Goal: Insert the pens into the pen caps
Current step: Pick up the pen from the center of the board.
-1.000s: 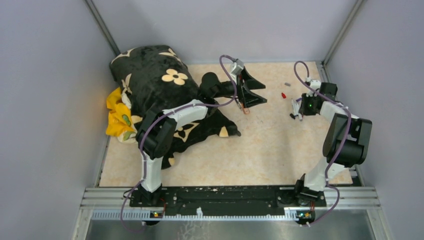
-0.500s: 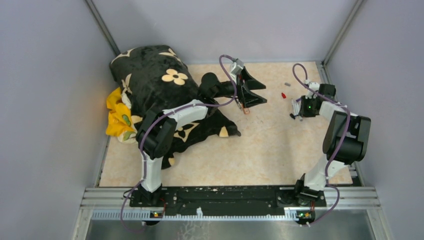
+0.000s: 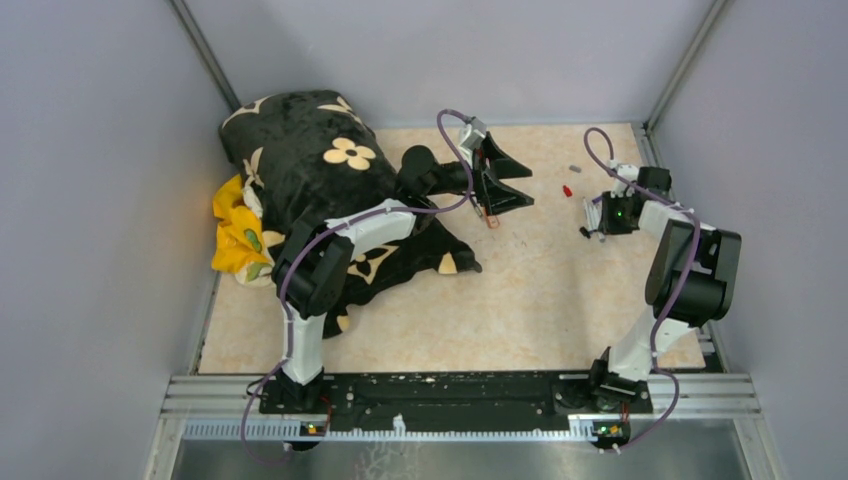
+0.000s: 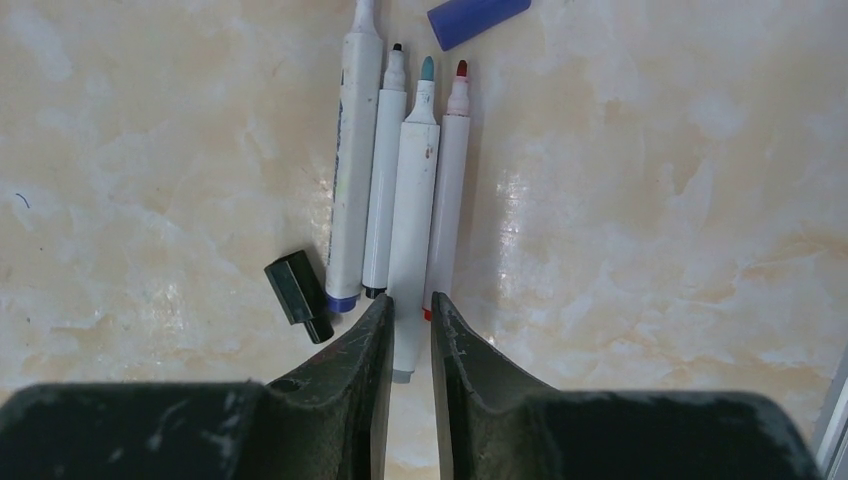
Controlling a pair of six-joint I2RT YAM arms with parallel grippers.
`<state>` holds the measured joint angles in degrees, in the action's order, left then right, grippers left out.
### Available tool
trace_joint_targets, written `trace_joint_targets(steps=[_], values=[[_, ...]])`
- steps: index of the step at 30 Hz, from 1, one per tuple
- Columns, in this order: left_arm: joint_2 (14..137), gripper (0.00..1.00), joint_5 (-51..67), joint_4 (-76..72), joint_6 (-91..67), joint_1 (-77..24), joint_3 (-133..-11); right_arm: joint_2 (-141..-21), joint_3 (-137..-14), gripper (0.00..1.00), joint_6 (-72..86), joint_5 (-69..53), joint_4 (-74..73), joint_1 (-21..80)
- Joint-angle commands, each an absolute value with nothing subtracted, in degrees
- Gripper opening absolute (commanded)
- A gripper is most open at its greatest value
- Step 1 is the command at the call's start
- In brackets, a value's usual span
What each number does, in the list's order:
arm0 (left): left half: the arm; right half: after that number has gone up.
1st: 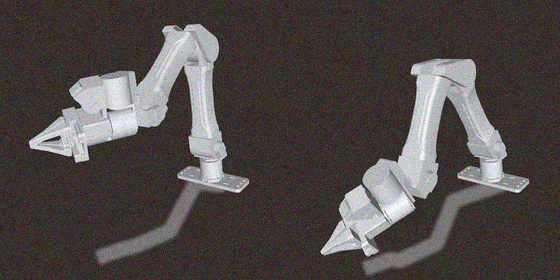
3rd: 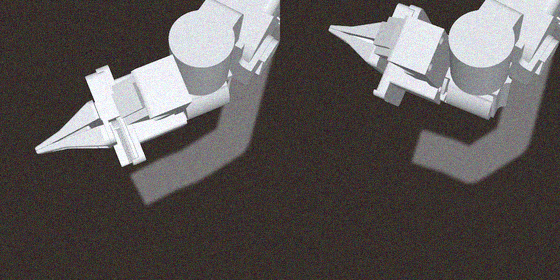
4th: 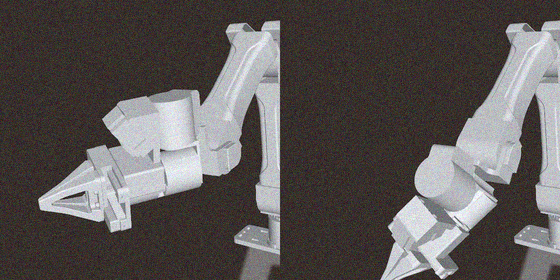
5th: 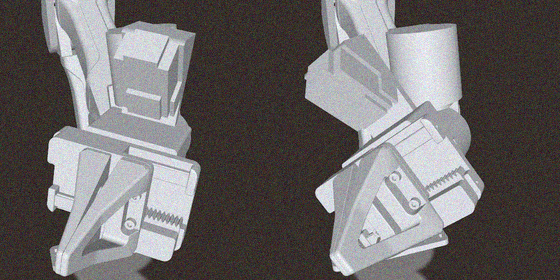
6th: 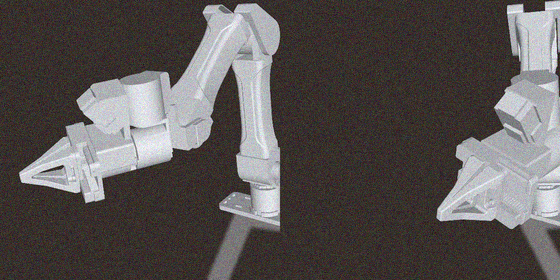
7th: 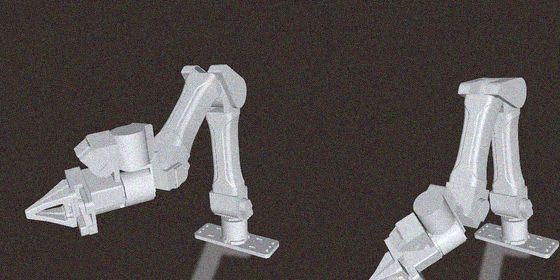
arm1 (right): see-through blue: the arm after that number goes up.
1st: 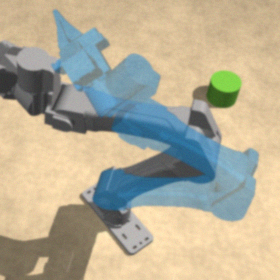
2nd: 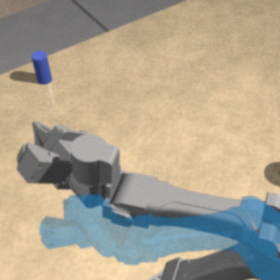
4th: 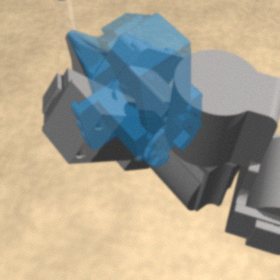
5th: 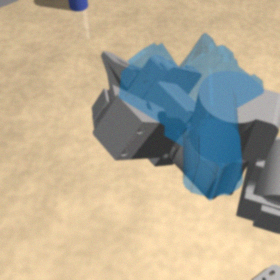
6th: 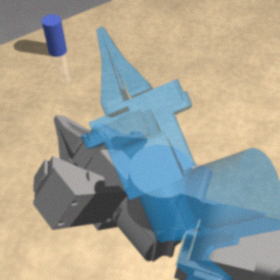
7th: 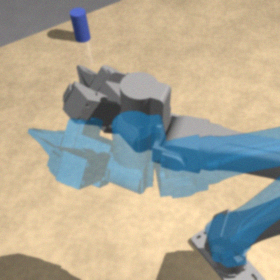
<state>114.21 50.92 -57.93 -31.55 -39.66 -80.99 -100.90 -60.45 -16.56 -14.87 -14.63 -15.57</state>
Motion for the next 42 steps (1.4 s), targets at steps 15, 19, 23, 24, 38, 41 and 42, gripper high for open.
trace_joint_targets(steps=[15,19,23,24,38,41,42], values=[[114.54,0.92,52.21,-60.20,-31.64,-39.90,-80.38,-101.34,-63.05,0.14,-18.63,-19.42,-17.05,-16.08],[114.52,0.92,52.29,-60.27,-31.64,-39.90,-80.35,-101.27,-63.14,0.14,-18.63,-18.21,-17.22,-16.08],[114.52,0.92,52.24,-60.29,-31.71,-39.99,-80.37,-101.62,-63.24,0.20,-18.68,-17.03,-17.33,-16.06],[114.52,0.92,52.26,-60.29,-31.65,-39.99,-80.29,-101.82,-63.23,0.23,-18.72,-16.93,-17.51,-16.00],[114.35,0.93,52.04,-60.29,-31.64,-40.01,-80.16,-103.55,-64.37,0.15,-19.76,-14.94,-19.83,-15.98],[114.35,0.93,52.05,-60.30,-31.71,-40.03,-80.17,-103.62,-64.43,0.17,-19.95,-14.41,-20.11,-15.98],[114.30,0.93,52.08,-60.29,-31.73,-40.00,-80.21,-103.64,-64.42,0.18,-19.99,-14.23,-20.13,-15.94]])
